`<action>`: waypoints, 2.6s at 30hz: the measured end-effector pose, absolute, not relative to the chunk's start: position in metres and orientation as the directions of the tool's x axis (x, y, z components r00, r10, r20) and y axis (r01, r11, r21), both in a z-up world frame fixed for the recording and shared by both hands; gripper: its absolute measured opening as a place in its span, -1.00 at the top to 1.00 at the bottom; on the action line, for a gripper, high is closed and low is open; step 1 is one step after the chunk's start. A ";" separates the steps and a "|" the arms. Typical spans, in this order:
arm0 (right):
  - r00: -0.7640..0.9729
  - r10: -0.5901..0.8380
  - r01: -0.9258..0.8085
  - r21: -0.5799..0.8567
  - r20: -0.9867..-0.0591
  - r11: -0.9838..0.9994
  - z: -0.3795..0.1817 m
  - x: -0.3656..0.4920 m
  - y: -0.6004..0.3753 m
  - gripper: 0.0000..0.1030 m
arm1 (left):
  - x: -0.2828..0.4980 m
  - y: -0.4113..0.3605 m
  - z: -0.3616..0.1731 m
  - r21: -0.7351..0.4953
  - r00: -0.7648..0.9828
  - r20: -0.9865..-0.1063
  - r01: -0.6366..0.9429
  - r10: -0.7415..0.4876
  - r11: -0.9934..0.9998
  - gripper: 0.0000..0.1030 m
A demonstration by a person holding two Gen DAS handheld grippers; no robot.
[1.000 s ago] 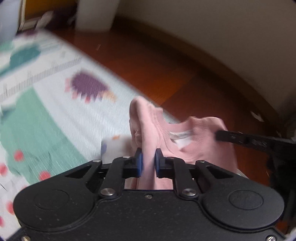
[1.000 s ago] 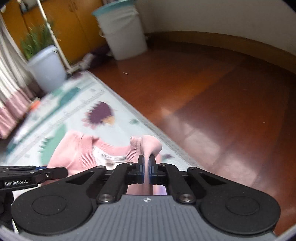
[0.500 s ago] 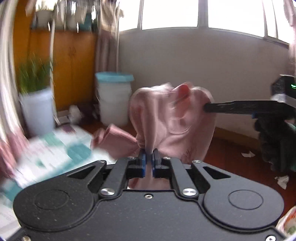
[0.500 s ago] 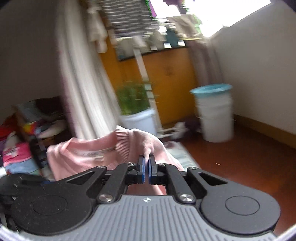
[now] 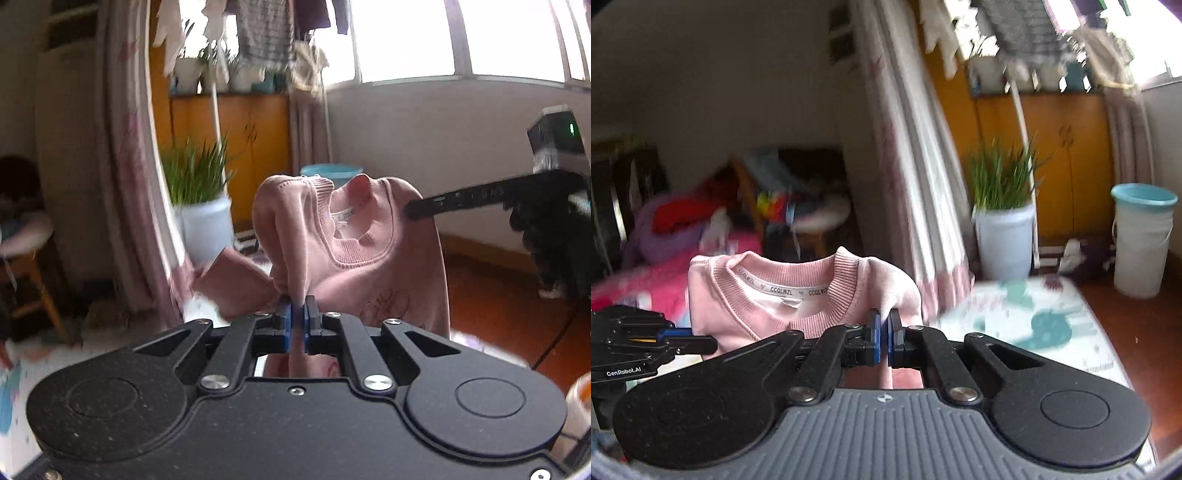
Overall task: Fold clothes
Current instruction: 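Carry the lifted pink sweatshirt with both grippers toward the mat center, then lay the pink sweatshirt on the mat and open both grippers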
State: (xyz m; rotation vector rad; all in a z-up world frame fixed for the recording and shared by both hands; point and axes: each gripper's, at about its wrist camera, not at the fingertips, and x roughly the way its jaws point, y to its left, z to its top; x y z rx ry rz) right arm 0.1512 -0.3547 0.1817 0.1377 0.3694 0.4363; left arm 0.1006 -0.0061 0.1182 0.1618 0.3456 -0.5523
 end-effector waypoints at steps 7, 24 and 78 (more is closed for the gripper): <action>0.753 0.427 -0.360 0.231 -0.501 0.904 0.112 0.154 -0.295 0.89 | 0.120 0.022 0.043 0.028 0.736 -0.546 0.494 -0.400 0.869 0.92; 0.638 0.512 -0.427 0.288 -0.576 0.857 0.068 0.128 -0.263 0.89 | 0.102 0.044 0.008 -0.074 0.633 -0.663 0.476 -0.400 0.877 0.92; 0.241 0.279 -0.472 0.139 -0.930 0.871 -0.152 0.251 -0.234 0.20 | 0.200 0.051 -0.145 0.092 0.307 -0.947 0.542 -0.095 0.836 -0.09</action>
